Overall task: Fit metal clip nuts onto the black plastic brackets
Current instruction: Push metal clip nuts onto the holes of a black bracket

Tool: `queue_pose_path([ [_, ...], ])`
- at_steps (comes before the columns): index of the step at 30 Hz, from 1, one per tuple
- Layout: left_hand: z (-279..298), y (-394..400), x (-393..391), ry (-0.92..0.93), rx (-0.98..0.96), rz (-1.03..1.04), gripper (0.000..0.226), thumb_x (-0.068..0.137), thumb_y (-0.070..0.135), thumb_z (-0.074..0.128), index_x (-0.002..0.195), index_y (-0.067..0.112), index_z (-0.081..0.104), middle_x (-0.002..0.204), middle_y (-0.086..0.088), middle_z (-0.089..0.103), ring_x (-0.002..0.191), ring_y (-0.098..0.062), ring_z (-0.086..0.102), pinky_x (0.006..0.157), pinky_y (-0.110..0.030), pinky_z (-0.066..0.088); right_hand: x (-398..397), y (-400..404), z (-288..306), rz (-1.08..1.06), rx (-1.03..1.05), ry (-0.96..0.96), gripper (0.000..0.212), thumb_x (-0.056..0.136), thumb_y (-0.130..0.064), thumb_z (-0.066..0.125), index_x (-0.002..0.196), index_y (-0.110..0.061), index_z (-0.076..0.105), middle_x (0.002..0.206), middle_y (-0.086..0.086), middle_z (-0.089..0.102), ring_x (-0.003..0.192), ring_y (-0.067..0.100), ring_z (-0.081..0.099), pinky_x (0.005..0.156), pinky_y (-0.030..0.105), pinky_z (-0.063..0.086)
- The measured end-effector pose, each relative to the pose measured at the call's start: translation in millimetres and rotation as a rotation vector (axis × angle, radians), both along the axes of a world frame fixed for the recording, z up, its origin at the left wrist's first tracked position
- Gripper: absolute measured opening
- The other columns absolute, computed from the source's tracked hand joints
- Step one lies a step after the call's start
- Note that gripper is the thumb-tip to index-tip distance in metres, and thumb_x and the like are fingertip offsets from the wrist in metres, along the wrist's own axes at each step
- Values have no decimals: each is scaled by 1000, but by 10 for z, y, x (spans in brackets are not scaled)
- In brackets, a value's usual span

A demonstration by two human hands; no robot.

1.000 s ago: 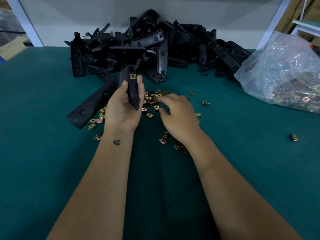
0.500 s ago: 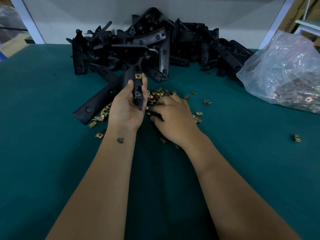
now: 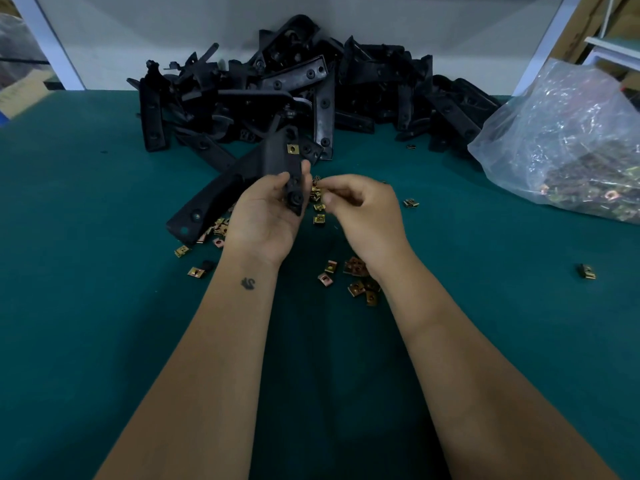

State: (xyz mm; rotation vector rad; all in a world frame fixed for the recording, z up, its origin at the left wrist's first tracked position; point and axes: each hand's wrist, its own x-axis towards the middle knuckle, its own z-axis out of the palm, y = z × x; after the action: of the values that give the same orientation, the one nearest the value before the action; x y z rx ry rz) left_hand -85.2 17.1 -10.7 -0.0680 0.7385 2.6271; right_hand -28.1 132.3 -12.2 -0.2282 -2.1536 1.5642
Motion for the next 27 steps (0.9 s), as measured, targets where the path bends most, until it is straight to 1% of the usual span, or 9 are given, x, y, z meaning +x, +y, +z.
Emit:
queue_pose_path([
  [2, -6, 47, 10, 23, -92, -15, 17, 99, 0, 45, 97, -3, 62, 85, -12, 71, 84, -20, 67, 80, -25, 58, 12, 25, 16, -3, -211, 11, 20, 91, -2, 63, 89, -20, 71, 79, -5, 74, 75, 4, 70, 73, 17, 55],
  [5, -13, 84, 32, 40, -134, -66, 17, 99, 4, 46, 96, -1, 62, 84, -9, 69, 80, -19, 65, 72, -22, 58, 16, 45, 36, 16, -430, 3, 13, 93, -4, 62, 92, -13, 72, 84, 6, 76, 78, 17, 73, 74, 25, 59],
  [7, -22, 97, 38, 36, -121, -76, 15, 98, 4, 48, 96, 0, 62, 85, -9, 70, 81, -19, 66, 76, -23, 58, 16, 59, 48, 10, -532, 11, 13, 93, -4, 62, 90, -11, 74, 83, 6, 76, 76, 16, 71, 73, 25, 58],
  [10, -33, 114, 50, 32, -115, -86, 11, 97, 7, 52, 102, 2, 61, 91, -8, 70, 86, -19, 66, 85, -27, 56, 22, 78, 67, 1, -630, 15, 14, 91, -4, 65, 85, -12, 75, 74, 2, 73, 68, 11, 66, 67, 22, 55],
  [14, -43, 132, 70, 56, -128, -124, 16, 97, 10, 53, 109, 4, 62, 91, -5, 73, 83, -15, 69, 78, -23, 58, 27, 89, 80, 34, -768, 30, 11, 90, 0, 65, 86, -7, 72, 75, 5, 73, 67, 12, 68, 64, 22, 55],
  [16, -40, 142, 85, 74, -116, -126, 15, 98, 11, 53, 105, 4, 65, 89, -4, 75, 82, -13, 71, 77, -21, 58, 30, 92, 85, 54, -816, 34, 10, 90, 0, 65, 87, -7, 71, 76, 5, 74, 68, 12, 68, 64, 22, 55],
  [19, -33, 146, 100, 73, -81, -126, 14, 98, 11, 54, 101, 5, 66, 88, -5, 76, 82, -12, 73, 81, -22, 58, 31, 102, 81, 71, -842, 47, 9, 90, -1, 64, 87, -7, 70, 76, 4, 74, 68, 11, 68, 64, 22, 55],
  [24, -41, 151, 90, 54, -130, -122, 10, 97, 16, 57, 103, 10, 63, 86, -1, 70, 82, -13, 65, 80, -23, 56, 29, 101, 73, 49, -784, 77, 13, 91, 0, 60, 84, -8, 66, 82, 9, 75, 72, 15, 70, 66, 24, 56],
  [27, -37, 160, 86, 35, -146, -102, 6, 96, 15, 58, 99, 11, 62, 84, 0, 67, 82, -12, 62, 81, -23, 53, 29, 102, 74, 28, -747, 73, 13, 91, 0, 60, 85, -9, 68, 79, 6, 73, 69, 13, 67, 65, 23, 55],
])
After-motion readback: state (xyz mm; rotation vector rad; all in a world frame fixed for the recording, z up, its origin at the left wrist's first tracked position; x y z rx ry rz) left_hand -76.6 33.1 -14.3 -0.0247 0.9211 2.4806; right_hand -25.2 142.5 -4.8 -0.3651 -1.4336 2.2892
